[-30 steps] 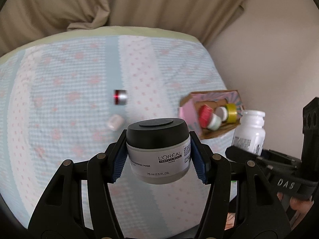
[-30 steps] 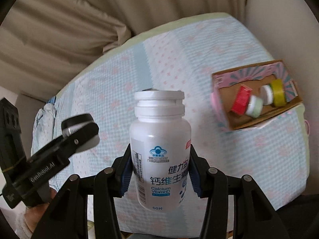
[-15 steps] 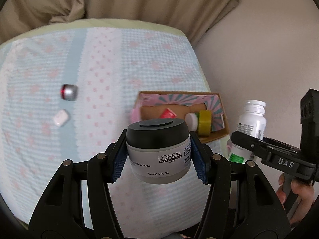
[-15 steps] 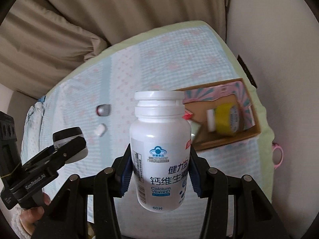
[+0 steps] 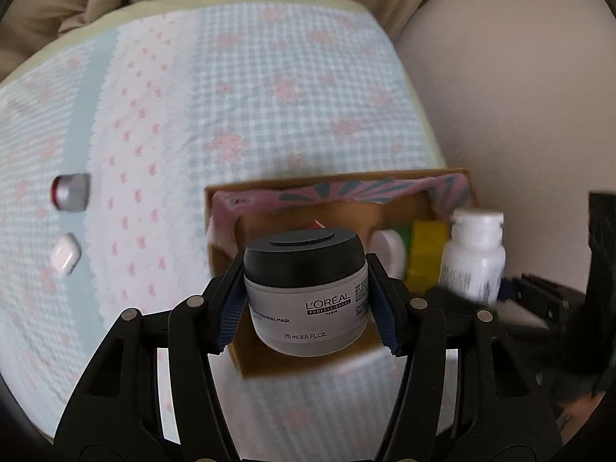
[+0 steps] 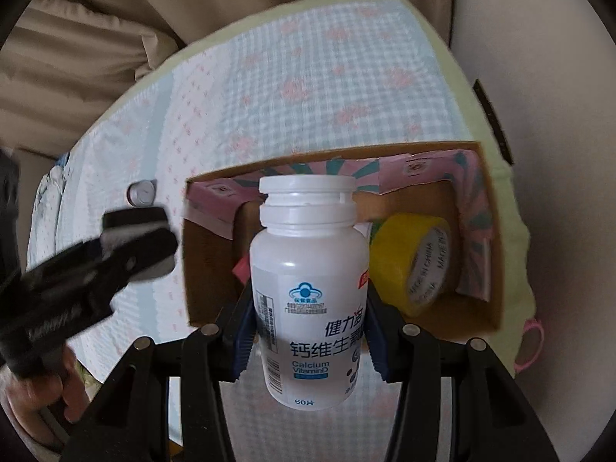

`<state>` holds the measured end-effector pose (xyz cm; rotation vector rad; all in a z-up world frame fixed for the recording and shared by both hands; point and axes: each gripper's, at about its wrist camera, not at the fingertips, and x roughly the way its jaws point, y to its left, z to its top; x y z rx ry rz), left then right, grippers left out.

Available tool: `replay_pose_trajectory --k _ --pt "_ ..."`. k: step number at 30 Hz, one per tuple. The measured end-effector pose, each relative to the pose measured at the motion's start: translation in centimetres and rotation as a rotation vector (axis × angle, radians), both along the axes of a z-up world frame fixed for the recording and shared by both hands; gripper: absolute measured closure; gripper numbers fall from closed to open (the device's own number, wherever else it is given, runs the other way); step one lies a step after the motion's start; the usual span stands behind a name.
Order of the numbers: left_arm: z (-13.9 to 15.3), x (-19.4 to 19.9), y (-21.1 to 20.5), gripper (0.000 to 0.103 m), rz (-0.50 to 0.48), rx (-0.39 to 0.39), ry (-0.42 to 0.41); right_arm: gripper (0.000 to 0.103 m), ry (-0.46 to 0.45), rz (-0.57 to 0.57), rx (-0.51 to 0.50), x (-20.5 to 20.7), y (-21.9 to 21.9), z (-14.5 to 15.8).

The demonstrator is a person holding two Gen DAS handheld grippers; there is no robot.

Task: Organize rigid objects
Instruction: 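Carry the L'Oréal jar and pill bottle into the pink box and release both, then lift both tools out of the box back toward the tin and earbud case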

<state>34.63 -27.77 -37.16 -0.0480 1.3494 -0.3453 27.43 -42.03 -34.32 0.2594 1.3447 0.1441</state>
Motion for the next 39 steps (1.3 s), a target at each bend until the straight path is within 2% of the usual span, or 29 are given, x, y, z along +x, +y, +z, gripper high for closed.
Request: replay_pose_trajectory --k 6,10,11,13,14,15,16,18,22,28,39 --pt "-4.9 2.4 -1.4 0.049 -0.032 0.062 0.046 0.057 0.033 0.032 0.019 1.2 0.5 -4.4" --pt "-6.3 2.6 -1.9 0.049 -0.071 0.085 0.070 0.057 0.031 0.055 0.043 0.9 0.5 -5.9" --pt "-6.1 2.6 -2.1 0.046 -0.089 0.074 0.056 0.057 0.024 0.058 0.043 0.9 0.5 -6.0" --pt "-5.2 2.9 -2.7 0.014 -0.117 0.094 0.011 0.055 0.002 0.062 0.025 0.8 0.4 -5.9" --pt "-4.5 3.0 -2.9 0.000 -0.134 0.119 -0.020 0.046 0.004 0.064 0.017 0.8 0.3 -5.9" --pt "-3.7 3.0 -2.9 0.000 -0.146 0.136 -0.057 0.011 0.007 0.063 0.013 0.7 0.2 -5.9" --pt "-3.3 2.9 -2.7 0.000 -0.152 0.148 -0.081 0.000 -0.005 0.068 0.049 0.4 -0.1 -5.6" --pt "-3.3 2.6 -2.2 0.000 -0.148 0.155 -0.082 0.000 -0.028 0.059 0.070 0.0 -0.4 -5.4" --pt "-4.8 2.2 -1.4 0.000 -0.121 0.160 -0.050 0.000 -0.089 0.048 0.020 -1.0 -1.1 -5.3" --pt "-5.0 1.9 -1.4 0.000 -0.096 0.150 -0.028 0.000 -0.096 0.035 0.000 -1.5 -1.4 -4.8" --pt "-0.2 -0.4 -0.7 0.000 -0.099 0.142 -0.099 0.000 -0.120 0.023 -0.021 -2.8 -0.7 -1.8"
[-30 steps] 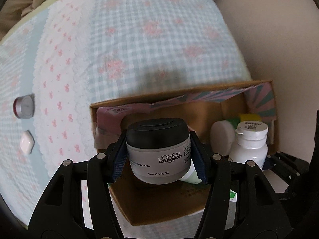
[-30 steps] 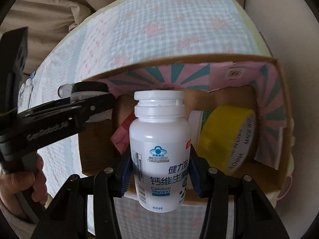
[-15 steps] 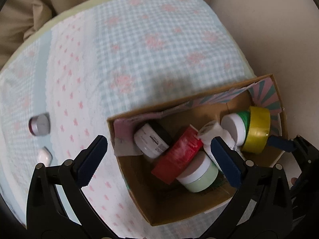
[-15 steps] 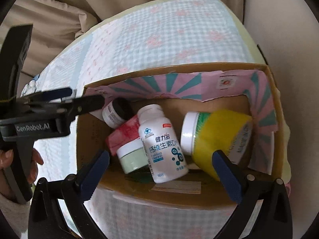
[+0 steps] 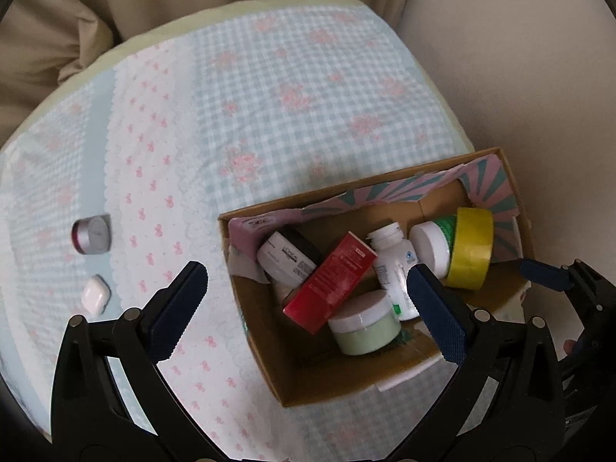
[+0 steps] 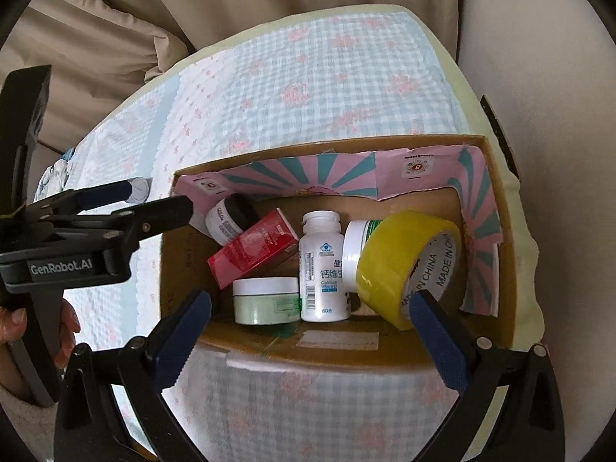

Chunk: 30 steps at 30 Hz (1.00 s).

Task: Organize rigid objects
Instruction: 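Lift both tools out of the box back toward the tin and earbud case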

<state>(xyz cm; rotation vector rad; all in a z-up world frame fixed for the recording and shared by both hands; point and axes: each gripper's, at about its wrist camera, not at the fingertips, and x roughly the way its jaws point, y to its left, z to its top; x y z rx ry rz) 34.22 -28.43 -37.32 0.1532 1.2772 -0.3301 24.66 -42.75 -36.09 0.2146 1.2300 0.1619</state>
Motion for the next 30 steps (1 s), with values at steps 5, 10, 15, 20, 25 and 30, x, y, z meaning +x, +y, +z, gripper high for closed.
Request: replay_pose_trajectory --k 5,10,15,20,25,30 --pt "2.6 -1.8 1.1 0.000 0.020 -0.009 -0.032 0.000 -0.038 0.011 -0.029 -1.6 0.8 2.8" --pt "6.1 -4.2 3.1 0.000 0.049 -0.020 -0.086 0.000 -0.088 0.030 -0.063 -3.1 1.9 5.7" --pt "9.8 -7.0 6.2 0.000 0.089 -0.052 -0.146 0.000 -0.119 0.052 -0.097 -4.8 3.9 8.6" --pt "12.8 -10.1 10.9 0.000 0.151 -0.049 -0.215 0.000 -0.160 0.089 -0.126 -6.7 7.0 10.9" --pt "14.4 -12.3 16.8 0.000 0.218 -0.034 -0.245 0.000 -0.178 0.135 -0.135 -7.6 10.8 12.7" --pt "15.0 -14.1 22.6 0.000 0.273 -0.032 -0.251 0.000 -0.211 0.174 -0.111 -7.7 14.9 14.9"
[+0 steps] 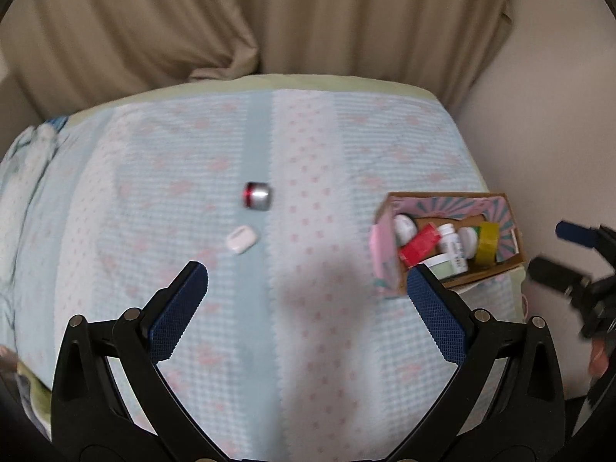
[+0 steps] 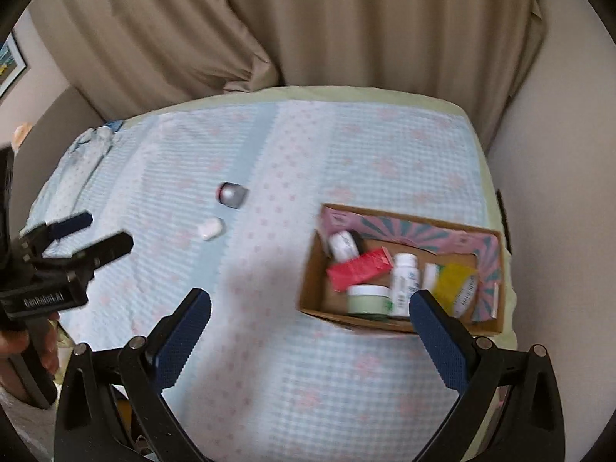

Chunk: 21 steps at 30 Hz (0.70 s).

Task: Organize rigid objects
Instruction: 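Lift both tools out of the box back toward the tin and earbud case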

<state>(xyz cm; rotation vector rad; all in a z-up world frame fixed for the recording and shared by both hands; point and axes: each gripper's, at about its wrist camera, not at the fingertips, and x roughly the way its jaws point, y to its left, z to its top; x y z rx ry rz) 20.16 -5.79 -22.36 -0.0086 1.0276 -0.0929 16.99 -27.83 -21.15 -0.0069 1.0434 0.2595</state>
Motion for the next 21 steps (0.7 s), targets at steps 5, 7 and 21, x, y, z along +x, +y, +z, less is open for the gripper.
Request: replay_pose_trajectory --k 5,7,21 --pt "-0.8 -0.7 5.1 0.000 -0.006 -0.009 -0.005 0.000 -0.033 0.085 0.016 1.7 4.3 1.5" --pt "-1.7 -0.3 6.5 0.000 -0.024 -0.013 0.003 0.000 -0.044 0.123 0.019 3.0 6.1 1.7" --pt "-16.0 11.5 10.5 0.001 -0.247 0.033 0.165 0.000 0.001 0.484 -0.100 18.5 17.0 -8.1"
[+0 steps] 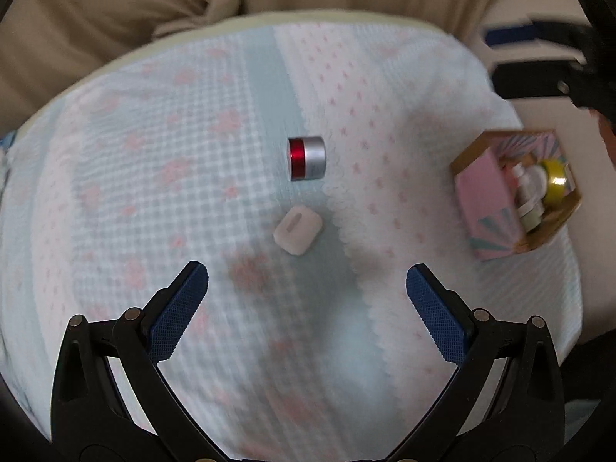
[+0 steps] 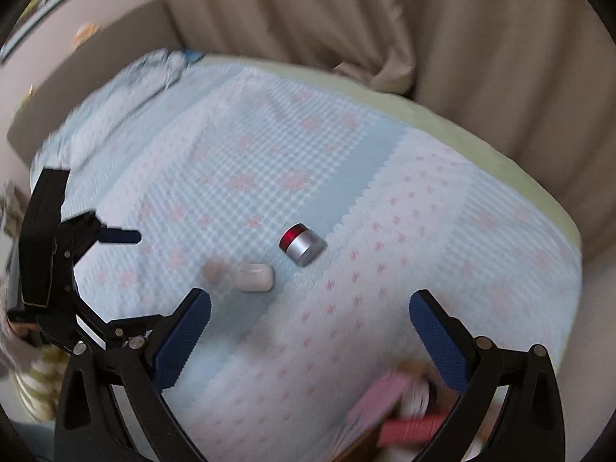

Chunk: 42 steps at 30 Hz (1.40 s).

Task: Organize rigid objects
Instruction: 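Lift both tools out of the box back toward the tin and earbud case, then grasp the white earbud case with the left tool while the right tool grasps the red-silver tin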

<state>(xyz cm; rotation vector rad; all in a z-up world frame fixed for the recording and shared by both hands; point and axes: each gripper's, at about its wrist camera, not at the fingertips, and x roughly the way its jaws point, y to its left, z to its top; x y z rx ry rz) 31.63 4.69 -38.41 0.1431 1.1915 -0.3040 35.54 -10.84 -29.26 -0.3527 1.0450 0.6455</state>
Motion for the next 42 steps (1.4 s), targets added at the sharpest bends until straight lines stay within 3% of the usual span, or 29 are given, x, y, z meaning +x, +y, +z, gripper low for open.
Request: replay_pose_trajectory --k 5,8,13,16,18,20,25,26,27,28,30,40,42 --pt "-6.4 3.8 -0.7 0.006 -0.101 0.041 0.049 0.000 0.041 0.179 -0.101 4.7 4.0 -7.5" --pt "-10.0 5.0 -0.8 0.016 -0.148 0.042 0.074 0.003 0.059 0.270 -0.152 6.3 5.6 -11.5" --pt "-13.1 5.5 -1.0 0.018 -0.226 0.040 0.057 0.015 0.072 0.392 -0.211 8.0 7.6 -16.5" --pt "-13.9 5.7 -1.2 0.019 -0.268 0.036 0.045 0.015 0.094 0.438 -0.202 8.8 8.4 -18.2" --pt "-14.3 5.7 -1.4 0.028 -0.295 0.029 0.043 0.015 0.091 0.466 -0.203 8.8 9.0 -18.9" --pt "-14.7 6.1 -1.8 0.030 -0.319 0.035 0.050 0.016 0.095 0.483 -0.204 9.1 9.5 -19.2" --pt "-14.8 6.1 -2.7 0.033 -0.367 0.035 0.049 0.033 0.101 0.523 -0.224 8.9 10.4 -20.0" --pt "-14.8 6.2 -3.0 0.040 -0.370 0.038 0.050 0.035 0.095 0.529 -0.229 8.8 10.5 -20.0" --pt "-14.9 6.3 -3.2 0.050 -0.374 0.047 0.048 0.045 0.091 0.533 -0.233 8.7 10.6 -20.1" --pt "-14.9 6.4 -3.3 0.054 -0.375 0.061 0.042 0.049 0.099 0.536 -0.233 8.7 10.8 -20.2" --pt "-14.8 6.7 -3.6 0.060 -0.378 0.052 0.038 0.049 0.088 0.536 -0.244 8.5 11.0 -20.3" --pt "-14.2 7.2 -2.5 0.060 -0.322 0.011 0.041 0.050 0.085 0.493 -0.252 6.7 11.5 -19.8" --pt "-13.9 5.6 -0.9 0.060 -0.306 0.012 0.037 0.050 0.085 0.489 -0.250 6.2 11.5 -19.6"
